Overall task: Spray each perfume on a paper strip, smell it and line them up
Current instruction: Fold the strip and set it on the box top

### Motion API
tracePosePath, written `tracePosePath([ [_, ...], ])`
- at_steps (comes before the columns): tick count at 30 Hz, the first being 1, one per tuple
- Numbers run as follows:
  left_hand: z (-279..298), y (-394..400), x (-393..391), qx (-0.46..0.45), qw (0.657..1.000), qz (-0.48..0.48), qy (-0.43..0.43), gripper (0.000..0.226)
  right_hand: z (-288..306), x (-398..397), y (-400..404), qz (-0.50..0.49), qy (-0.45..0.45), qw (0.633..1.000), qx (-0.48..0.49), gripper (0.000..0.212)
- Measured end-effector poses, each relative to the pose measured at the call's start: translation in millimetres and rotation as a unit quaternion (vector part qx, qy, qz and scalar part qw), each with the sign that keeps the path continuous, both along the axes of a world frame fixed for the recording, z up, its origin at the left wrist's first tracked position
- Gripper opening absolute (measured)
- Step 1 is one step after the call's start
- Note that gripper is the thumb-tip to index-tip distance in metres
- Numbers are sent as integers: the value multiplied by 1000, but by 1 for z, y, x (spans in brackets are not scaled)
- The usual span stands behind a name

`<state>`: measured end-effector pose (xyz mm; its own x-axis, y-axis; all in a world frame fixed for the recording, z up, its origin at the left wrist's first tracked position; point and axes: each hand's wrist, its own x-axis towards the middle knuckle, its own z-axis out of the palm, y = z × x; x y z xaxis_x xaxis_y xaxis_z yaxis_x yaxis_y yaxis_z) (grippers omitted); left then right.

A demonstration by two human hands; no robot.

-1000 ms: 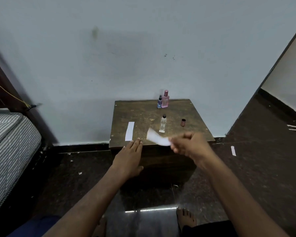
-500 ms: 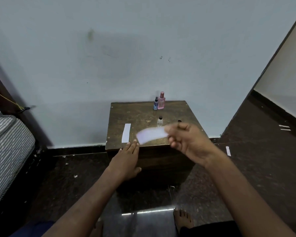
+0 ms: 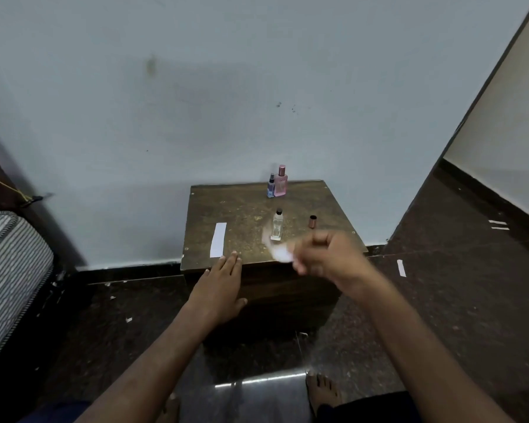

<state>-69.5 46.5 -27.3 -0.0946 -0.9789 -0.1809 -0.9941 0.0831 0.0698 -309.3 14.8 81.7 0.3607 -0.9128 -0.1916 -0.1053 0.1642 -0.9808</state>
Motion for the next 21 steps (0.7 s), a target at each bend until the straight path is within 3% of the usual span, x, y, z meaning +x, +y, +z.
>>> tracePosePath([
  [1, -1, 0, 0, -1, 1000, 1, 1, 99, -9, -1, 2, -1, 128, 992, -11, 12],
  [2, 0, 0, 0, -1, 1000, 1, 2, 100, -12, -2, 3, 9, 161, 987, 8, 16],
  [3, 0, 0, 1, 0, 1000, -2, 1, 100, -7, -1, 3, 11, 98, 995, 29, 19],
  [4, 1, -1, 2, 1, 1000, -5, -1, 99, 2, -2, 0, 16, -34, 998, 46, 21],
  [6, 2, 0, 2, 6, 1000, -8, -2, 99, 25, -3, -3, 56, -305, 949, 64, 21],
  [7, 3, 0, 1, 10, 1000, -6, 0, 100, 29, -3, -2, 74, -348, 932, 61, 22],
  [8, 3, 1, 0, 14, 1000, -6, 1, 100, 25, -2, -3, 70, -308, 947, 52, 24],
  [9, 2, 1, -1, 16, 1000, -6, 1, 101, 15, -2, -2, 43, -186, 981, 37, 25],
  [10, 1, 2, -1, 17, 1000, -6, 1, 101, 4, -2, 0, 15, -7, 1000, 14, 24],
  [11, 1, 2, -1, 17, 1000, -4, 2, 102, -6, -3, 2, 4, 131, 991, -5, 20],
  [12, 1, 2, 0, 18, 1000, -3, 4, 102, -11, -3, 2, 3, 185, 983, -4, 17],
  [13, 2, 1, 1, 17, 1000, -4, 3, 101, -9, -3, 2, -3, 147, 989, 7, 14],
  [15, 3, 0, 2, 12, 1000, -9, -6, 100, 13, -2, 1, 25, -120, 992, 39, 11],
  [16, 4, 1, 1, 13, 1000, -7, -7, 100, 24, -2, 1, 62, -267, 960, 51, 7],
  [17, 4, 2, 1, 17, 1000, -5, -5, 100, 31, -1, 3, 104, -359, 926, 59, 5],
  [18, 4, 2, -1, 19, 1000, -3, -3, 100, 30, 0, 4, 133, -367, 919, 62, 4],
  [19, 3, 2, -2, 18, 1000, -1, -4, 100, 20, -1, 3, 118, -262, 957, 45, 4],
  [20, 2, 3, -2, 15, 1000, -1, -5, 101, 5, -3, 1, 76, -42, 996, -8, 7],
  [21, 3, 3, -2, 14, 1000, -1, -5, 101, -8, -6, 0, 40, 191, 978, -70, 13],
])
